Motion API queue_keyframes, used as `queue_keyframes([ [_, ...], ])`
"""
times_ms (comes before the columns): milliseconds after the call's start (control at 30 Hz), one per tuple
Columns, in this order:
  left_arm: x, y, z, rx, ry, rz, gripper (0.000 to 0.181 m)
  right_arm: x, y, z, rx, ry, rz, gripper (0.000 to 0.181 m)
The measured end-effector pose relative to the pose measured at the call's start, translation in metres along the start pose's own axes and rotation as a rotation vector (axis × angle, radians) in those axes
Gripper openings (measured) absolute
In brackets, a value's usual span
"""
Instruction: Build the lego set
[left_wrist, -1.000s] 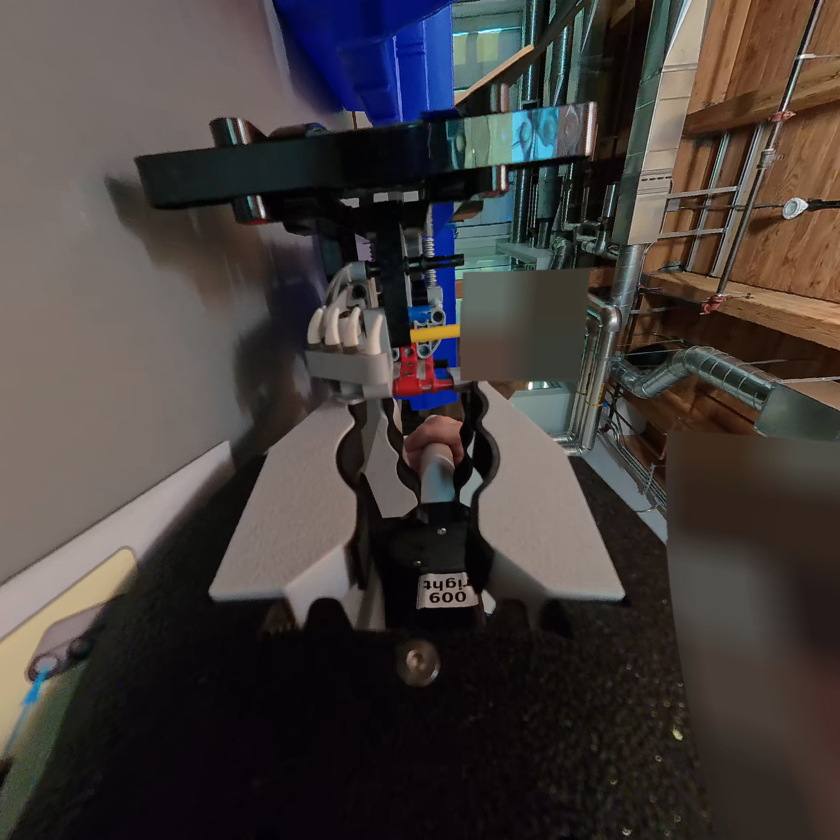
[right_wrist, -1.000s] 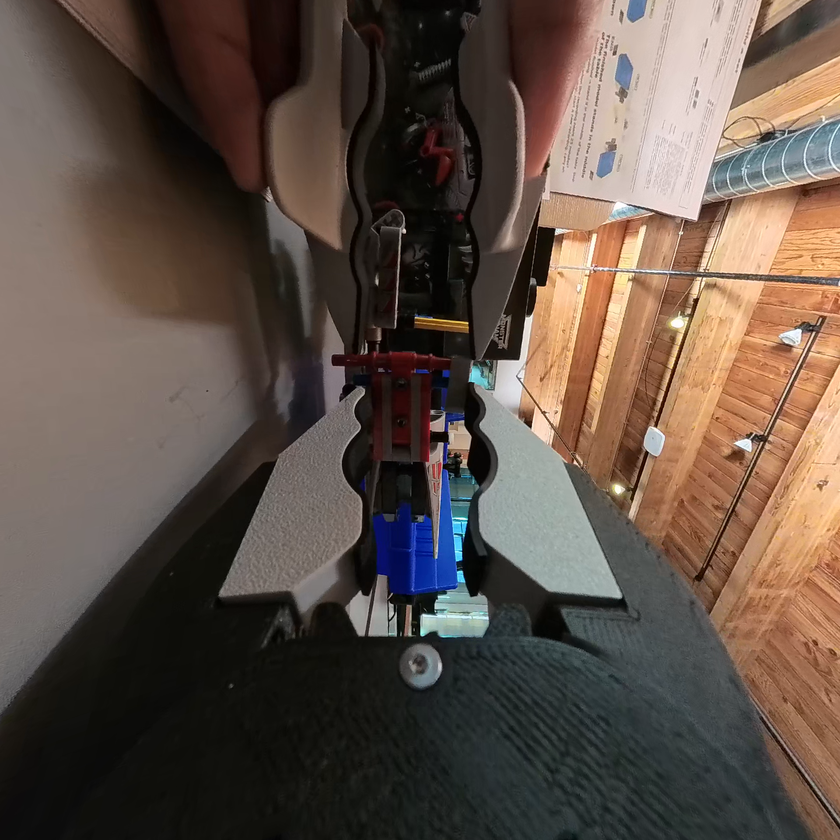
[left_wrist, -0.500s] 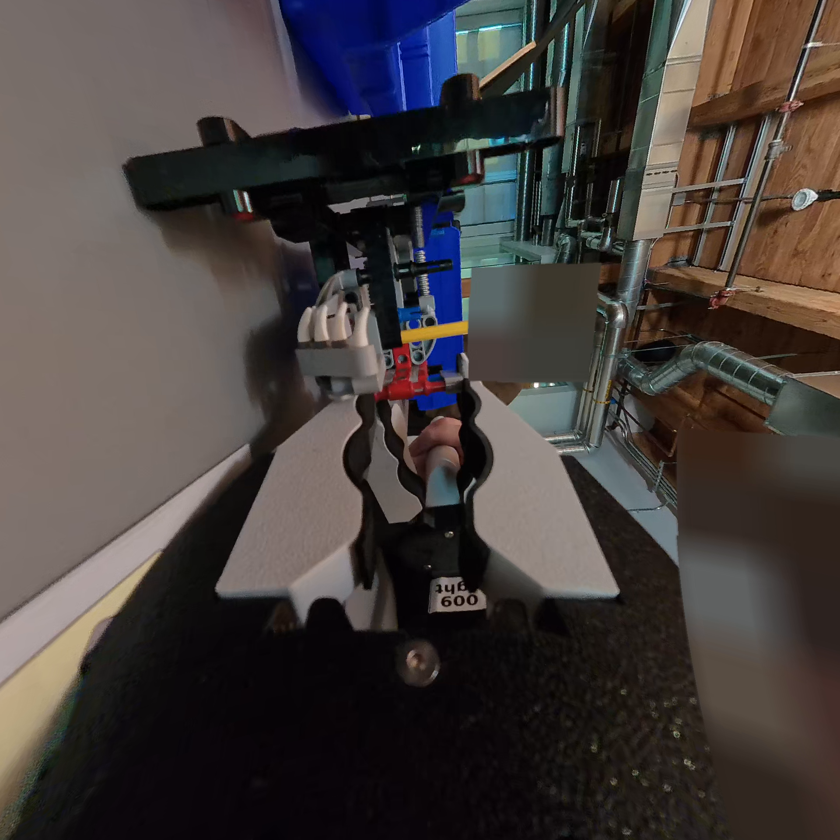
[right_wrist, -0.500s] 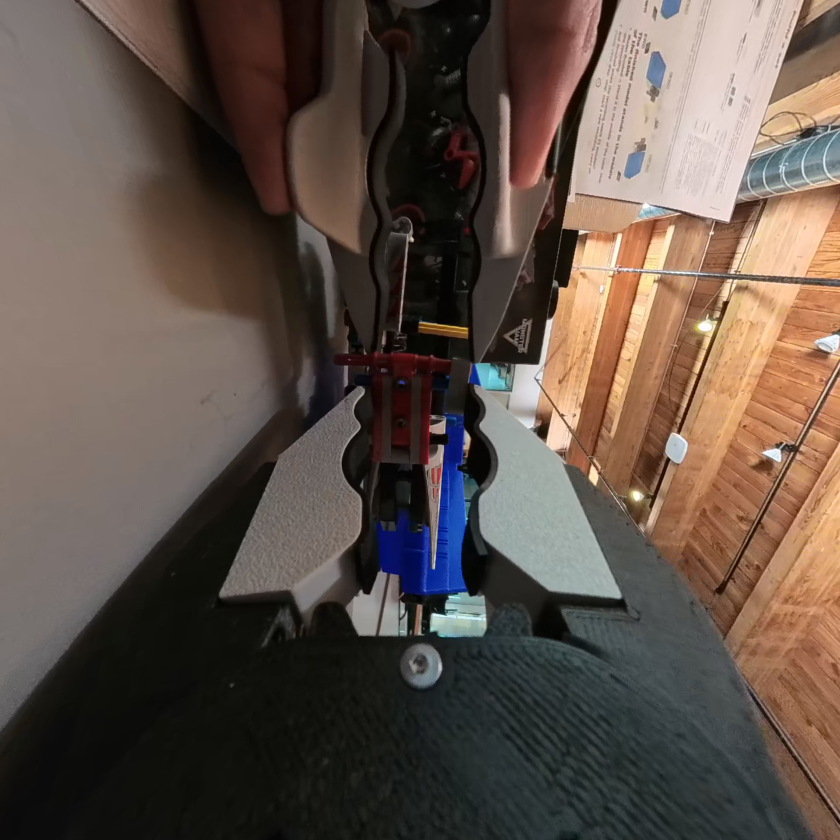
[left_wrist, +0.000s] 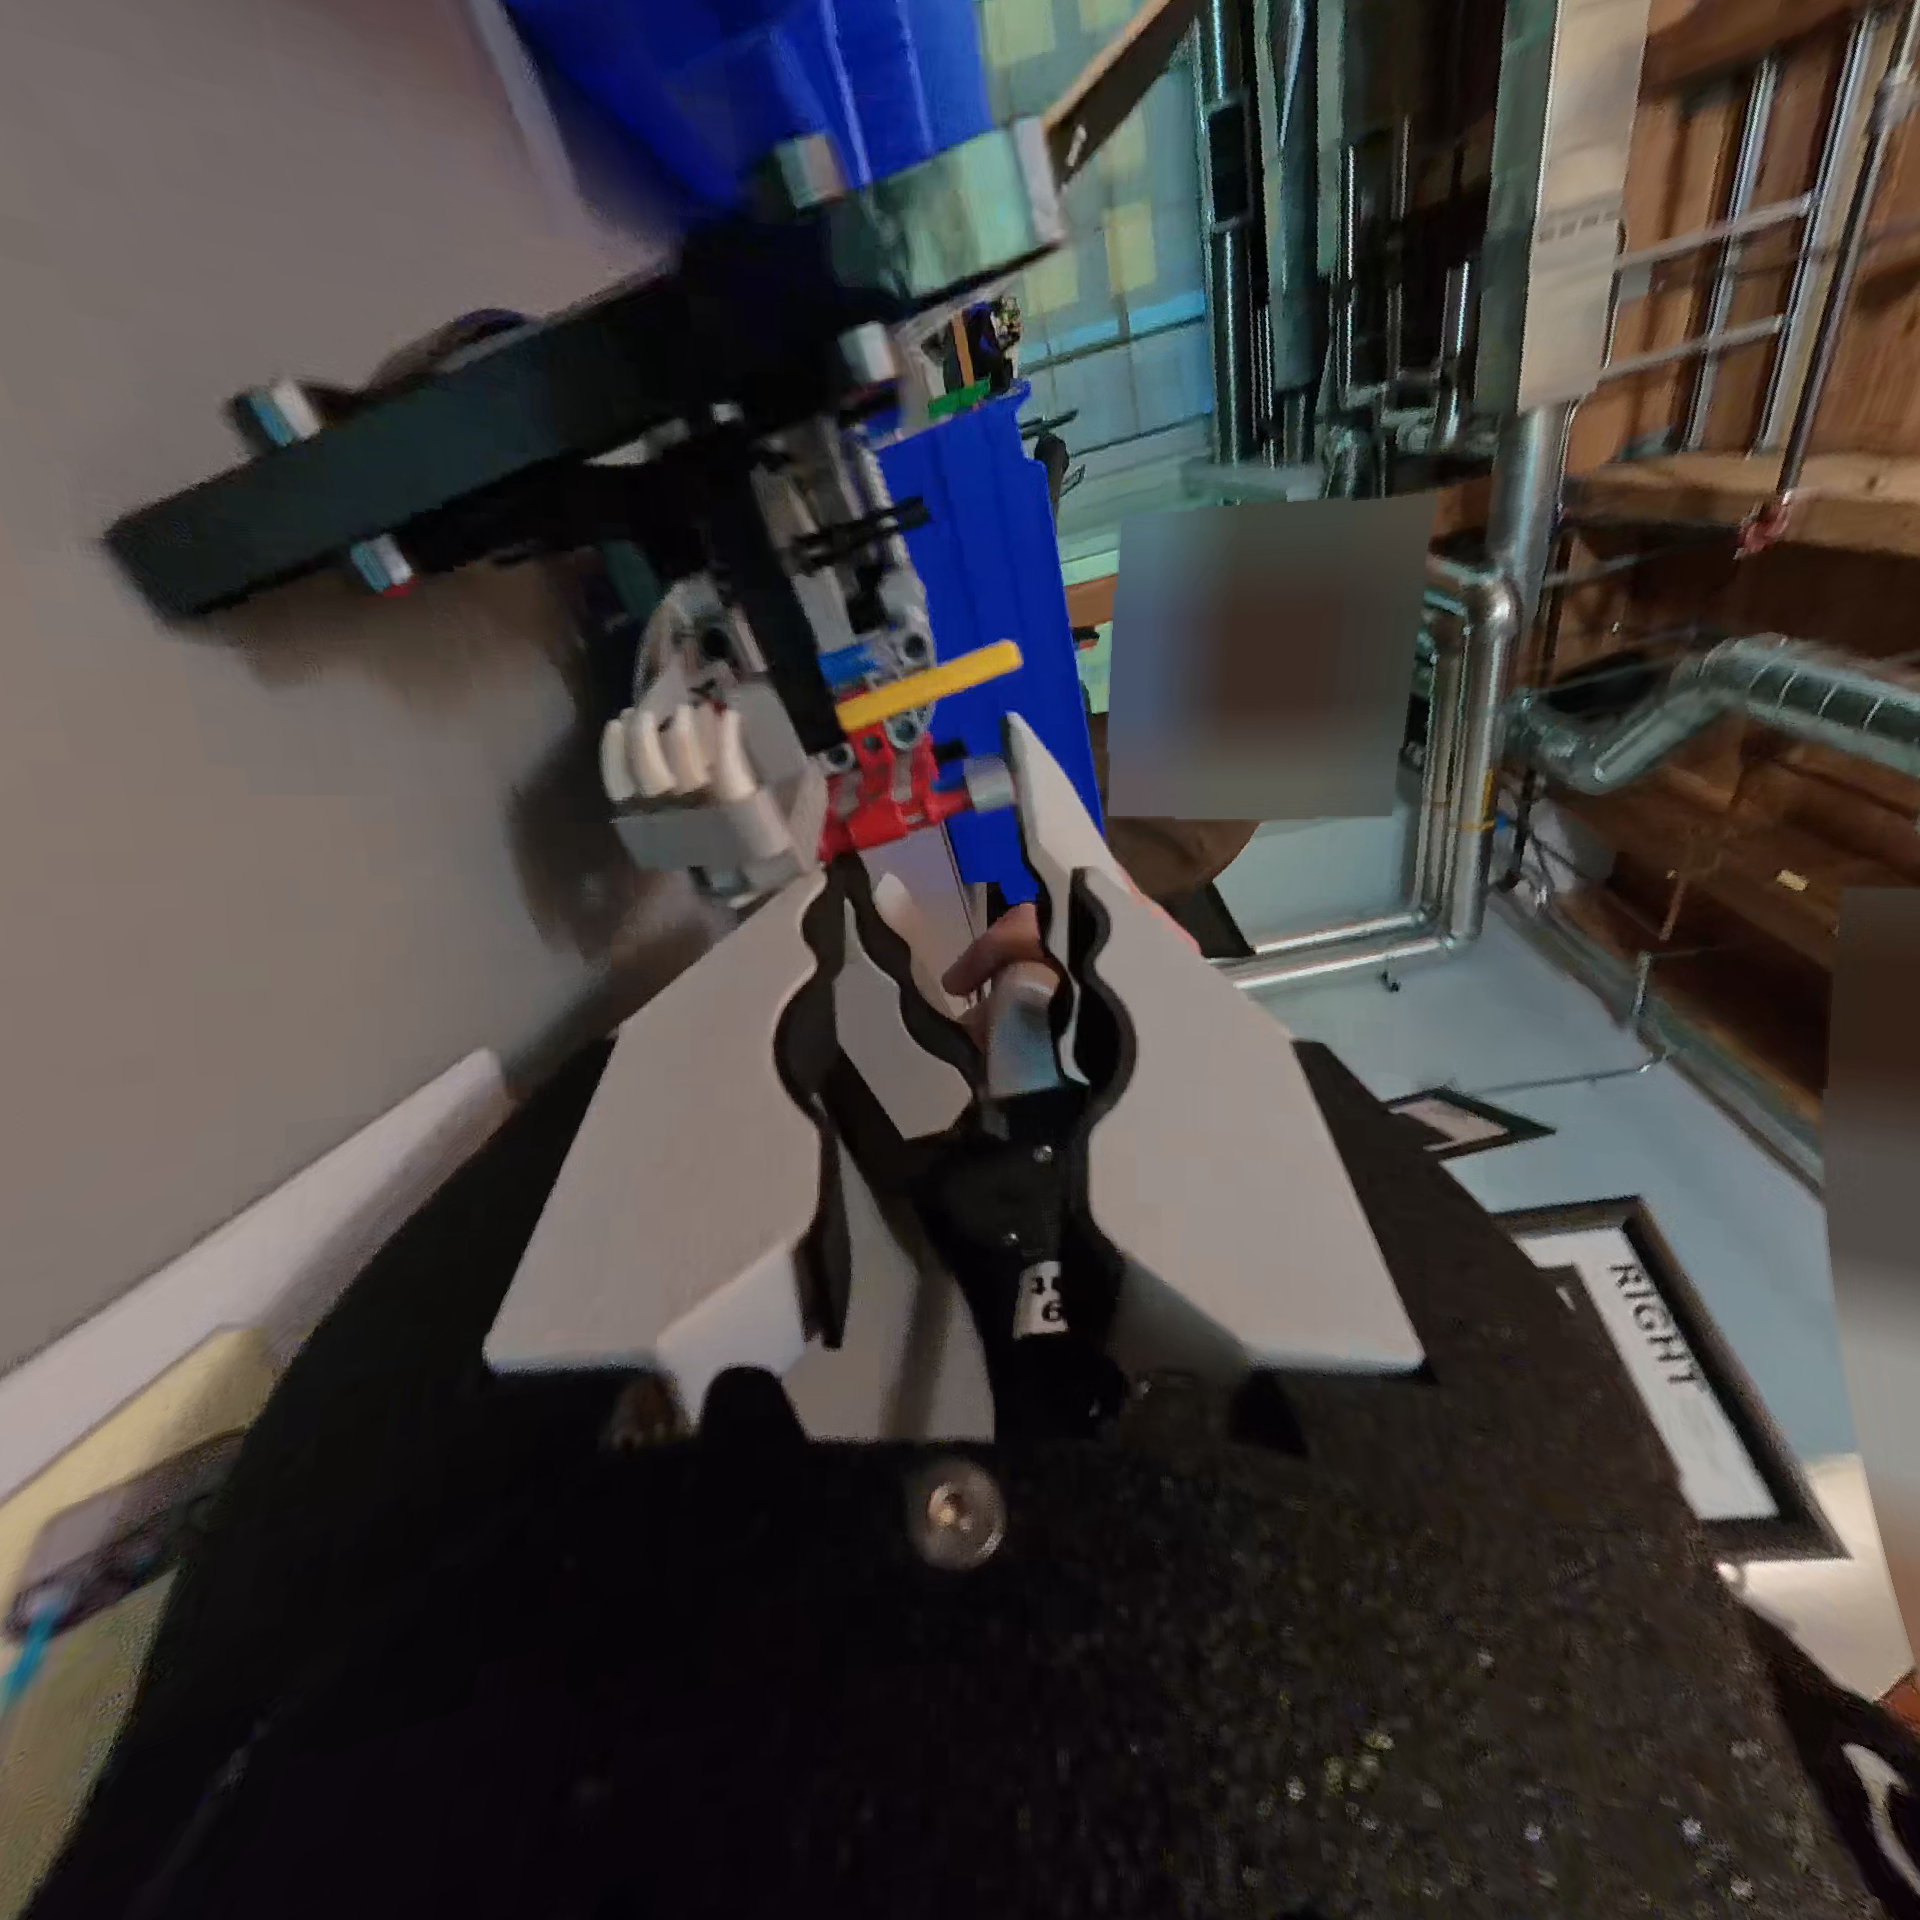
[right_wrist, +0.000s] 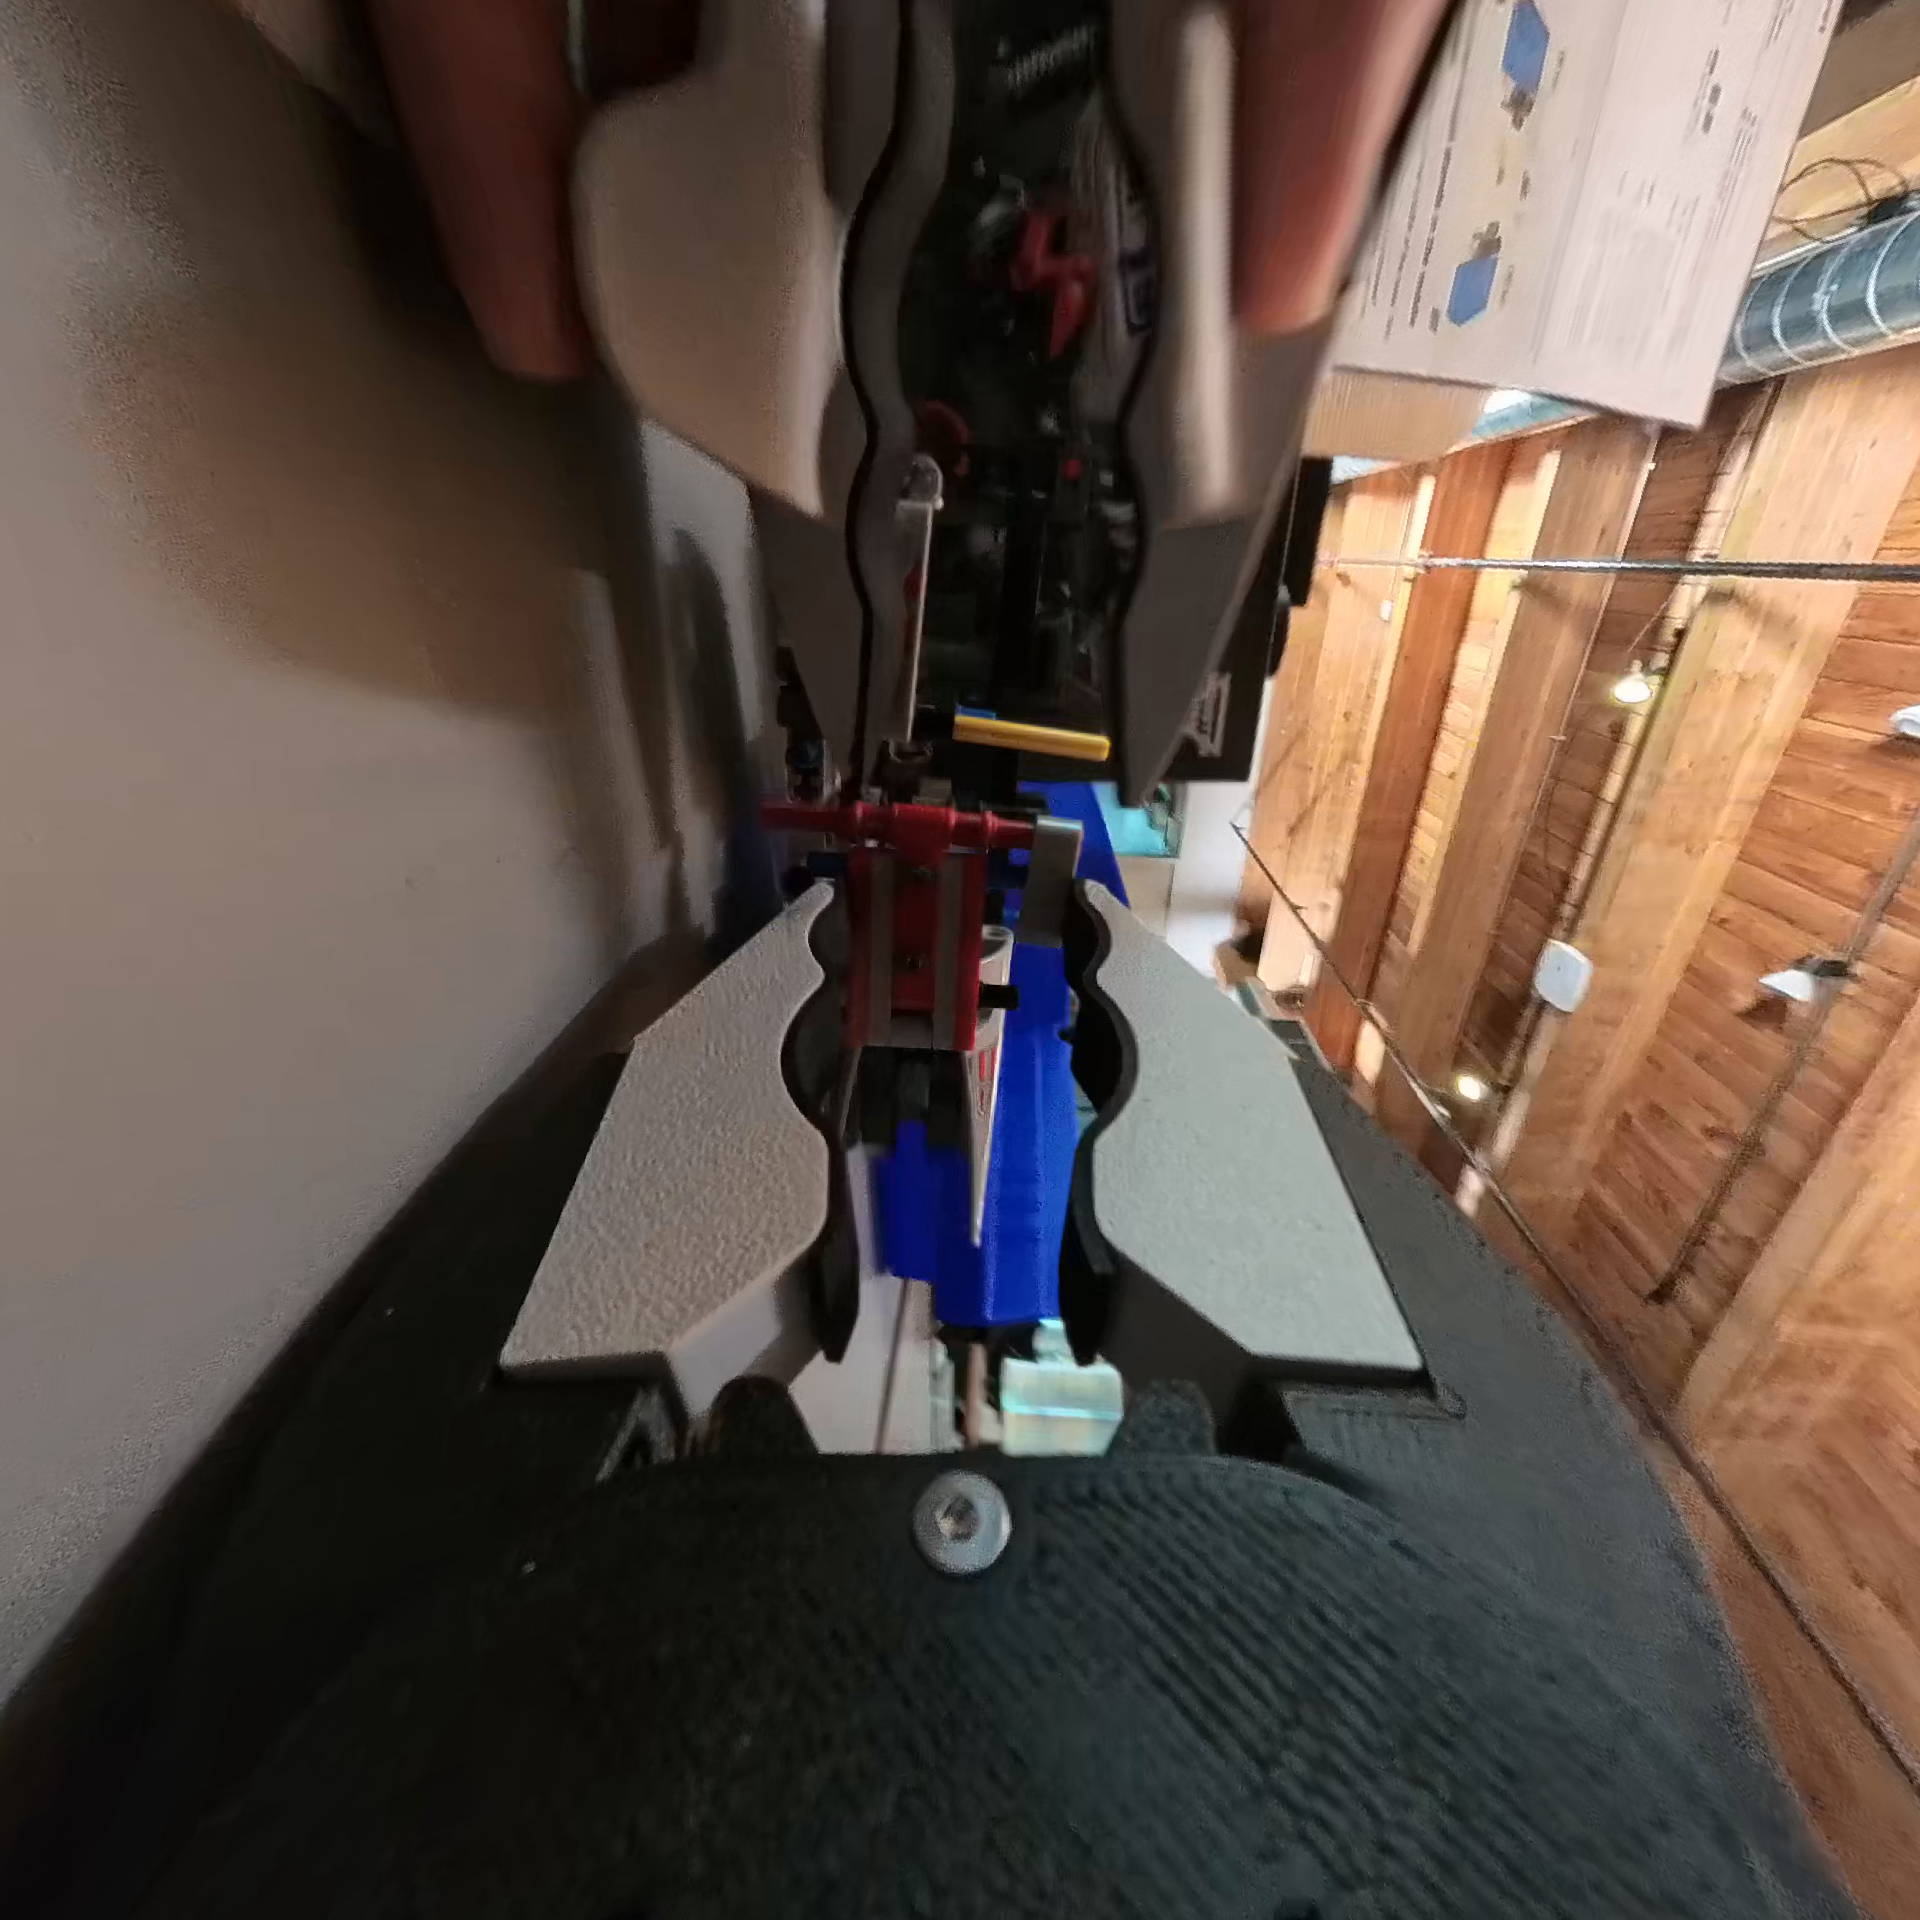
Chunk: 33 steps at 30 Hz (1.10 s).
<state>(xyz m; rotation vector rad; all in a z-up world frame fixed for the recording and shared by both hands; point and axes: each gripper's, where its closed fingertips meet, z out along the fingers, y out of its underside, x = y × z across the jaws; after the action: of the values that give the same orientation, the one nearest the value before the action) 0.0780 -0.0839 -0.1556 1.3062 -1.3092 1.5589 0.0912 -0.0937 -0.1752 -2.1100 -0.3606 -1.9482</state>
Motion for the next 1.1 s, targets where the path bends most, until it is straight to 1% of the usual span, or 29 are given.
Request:
queue_keyframes([
  [133, 0.024, 0.005, -0.001, -0.040, 0.000, 0.147, 0.037, 0.001, 0.007, 0.000, -0.026, 0.029, -0.045, 0.041],
  [200, 0.040, 0.007, -0.004, -0.054, -0.010, 0.248, 0.035, 0.003, 0.010, -0.001, -0.045, 0.037, -0.056, 0.041],
  [267, 0.063, 0.008, -0.008, -0.063, 0.021, 0.325, 0.030, 0.004, 0.010, -0.003, -0.067, 0.045, -0.066, 0.041],
  [367, 0.093, 0.005, -0.021, -0.065, 0.041, 0.458, 0.029, 0.004, 0.009, -0.007, -0.111, 0.045, -0.074, 0.041],
  [433, 0.118, 0.000, -0.034, -0.057, 0.069, 0.558, 0.029, 0.004, 0.005, -0.011, -0.142, 0.042, -0.061, 0.041],
  [500, 0.140, -0.006, -0.052, -0.045, 0.076, 0.677, 0.027, 0.003, -0.003, -0.013, -0.156, 0.032, -0.068, 0.047],
  [600, 0.163, -0.014, -0.088, -0.032, 0.025, 0.920, 0.025, 0.012, -0.014, -0.018, -0.171, 0.062, -0.084, 0.060],
  [667, 0.167, -0.009, -0.116, -0.048, -0.031, 1.103, 0.024, 0.021, -0.019, -0.022, -0.167, 0.085, -0.055, 0.070],
  [700, 0.162, -0.002, -0.130, -0.082, -0.073, 1.210, 0.024, 0.025, -0.020, -0.025, -0.169, 0.100, -0.035, 0.075],
  [733, 0.151, 0.006, -0.144, -0.135, -0.128, 1.319, 0.024, 0.030, -0.020, -0.030, -0.169, 0.112, -0.017, 0.075],
  [800, 0.114, 0.028, -0.171, -0.291, -0.255, 1.497, 0.026, 0.037, -0.024, -0.039, -0.139, 0.125, 0.031, 0.082],
  [833, 0.091, 0.041, -0.184, -0.385, -0.316, 1.540, 0.026, 0.038, -0.025, -0.044, -0.118, 0.119, 0.063, 0.084],
  [900, 0.046, 0.071, -0.208, -0.571, -0.412, 1.534, 0.028, 0.033, -0.030, -0.053, -0.072, 0.070, 0.130, 0.094],
  [933, 0.030, 0.080, -0.217, -0.606, -0.465, 1.514, 0.028, 0.030, -0.031, -0.058, -0.054, 0.045, 0.164, 0.092],
  [967, 0.019, 0.087, -0.224, -0.599, -0.500, 1.492, 0.028, 0.028, -0.032, -0.063, -0.043, 0.019, 0.207, 0.091],
  [1033, 0.008, 0.101, -0.234, -0.562, -0.510, 1.430, 0.027, 0.028, -0.030, -0.072, -0.033, -0.019, 0.314, 0.085],
  [1100, -0.003, 0.111, -0.250, -0.544, -0.548, 1.345, 0.028, 0.027, -0.030, -0.082, -0.010, -0.097, 0.453, 0.082],
])
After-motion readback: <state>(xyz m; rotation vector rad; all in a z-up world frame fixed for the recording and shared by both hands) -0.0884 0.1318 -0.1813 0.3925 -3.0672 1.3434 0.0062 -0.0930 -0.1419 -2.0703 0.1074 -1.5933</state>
